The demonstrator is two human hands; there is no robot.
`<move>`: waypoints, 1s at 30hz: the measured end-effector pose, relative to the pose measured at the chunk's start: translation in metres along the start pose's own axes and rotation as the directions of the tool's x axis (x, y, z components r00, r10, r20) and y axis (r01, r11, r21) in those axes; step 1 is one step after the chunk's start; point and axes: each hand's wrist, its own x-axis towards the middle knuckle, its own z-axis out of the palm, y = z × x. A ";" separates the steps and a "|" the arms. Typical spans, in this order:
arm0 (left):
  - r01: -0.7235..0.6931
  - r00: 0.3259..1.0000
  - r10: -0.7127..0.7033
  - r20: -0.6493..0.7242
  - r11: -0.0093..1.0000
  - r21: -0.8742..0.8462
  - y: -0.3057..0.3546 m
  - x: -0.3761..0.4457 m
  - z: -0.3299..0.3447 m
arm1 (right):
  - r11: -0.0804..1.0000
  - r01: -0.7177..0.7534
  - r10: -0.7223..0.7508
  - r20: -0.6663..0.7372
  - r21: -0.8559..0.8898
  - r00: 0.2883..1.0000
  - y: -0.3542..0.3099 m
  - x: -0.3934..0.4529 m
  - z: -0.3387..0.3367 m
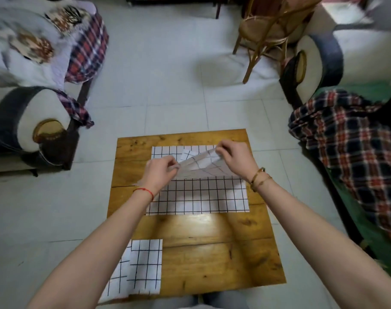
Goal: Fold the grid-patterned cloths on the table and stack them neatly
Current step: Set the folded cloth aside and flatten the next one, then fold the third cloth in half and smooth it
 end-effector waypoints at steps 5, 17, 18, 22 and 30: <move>-0.024 0.996 0.028 -0.090 0.998 0.053 0.007 0.000 -0.055 | 0.999 0.030 -0.032 -0.069 -0.022 0.997 -0.018 0.015 -0.042; -0.212 0.949 0.228 -0.218 0.973 0.094 0.043 -0.017 -0.176 | 0.996 0.058 -0.068 -0.144 -0.068 0.987 -0.054 0.021 -0.126; -0.237 0.942 0.251 -0.222 0.968 0.087 0.048 -0.018 -0.183 | 0.995 0.070 -0.080 -0.147 -0.074 0.986 -0.057 0.022 -0.133; -0.312 0.926 0.317 -0.205 0.948 0.056 0.060 -0.026 -0.210 | 0.988 0.127 -0.139 -0.142 -0.090 0.980 -0.070 0.024 -0.165; -0.353 0.912 0.340 -0.229 0.935 -0.019 0.071 -0.043 -0.243 | 0.968 0.214 -0.232 -0.137 -0.131 0.963 -0.091 0.017 -0.200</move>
